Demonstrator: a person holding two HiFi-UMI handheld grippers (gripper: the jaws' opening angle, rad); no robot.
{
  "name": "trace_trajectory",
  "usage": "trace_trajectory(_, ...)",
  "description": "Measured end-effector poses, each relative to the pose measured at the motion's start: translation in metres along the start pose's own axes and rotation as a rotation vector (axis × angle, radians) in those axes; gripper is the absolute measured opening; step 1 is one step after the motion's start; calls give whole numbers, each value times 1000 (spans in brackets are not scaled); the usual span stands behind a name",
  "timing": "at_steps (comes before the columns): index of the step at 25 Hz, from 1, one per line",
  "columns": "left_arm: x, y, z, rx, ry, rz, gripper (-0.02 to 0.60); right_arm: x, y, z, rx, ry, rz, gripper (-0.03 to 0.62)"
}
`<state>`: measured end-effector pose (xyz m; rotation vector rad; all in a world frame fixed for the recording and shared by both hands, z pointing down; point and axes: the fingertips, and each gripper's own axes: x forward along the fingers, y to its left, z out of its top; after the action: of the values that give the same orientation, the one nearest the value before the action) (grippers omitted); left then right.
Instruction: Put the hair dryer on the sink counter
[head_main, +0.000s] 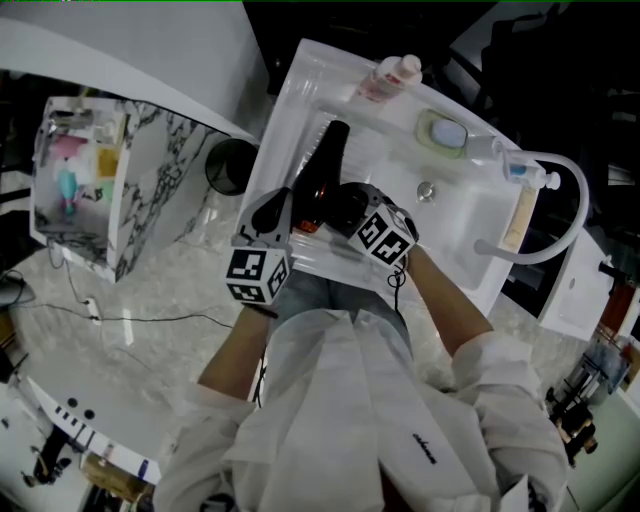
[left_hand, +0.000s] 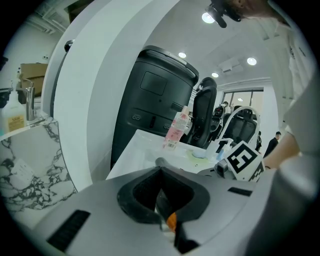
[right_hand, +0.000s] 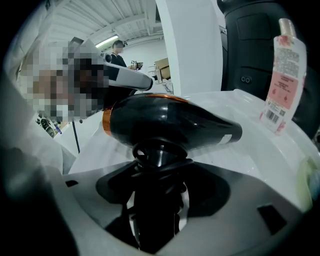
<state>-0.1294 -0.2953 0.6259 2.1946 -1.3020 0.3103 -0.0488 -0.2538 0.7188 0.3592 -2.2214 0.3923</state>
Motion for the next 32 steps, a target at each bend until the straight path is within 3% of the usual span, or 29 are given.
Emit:
trace_trajectory(12,-2,-4,0,4,-4,-5,26,-2,-2,4,-53,-17,-20,330)
trace_trajectory(32,-2,-6,11,10,-11,-9,28,-7,-10,-5,-31,21,-41,367)
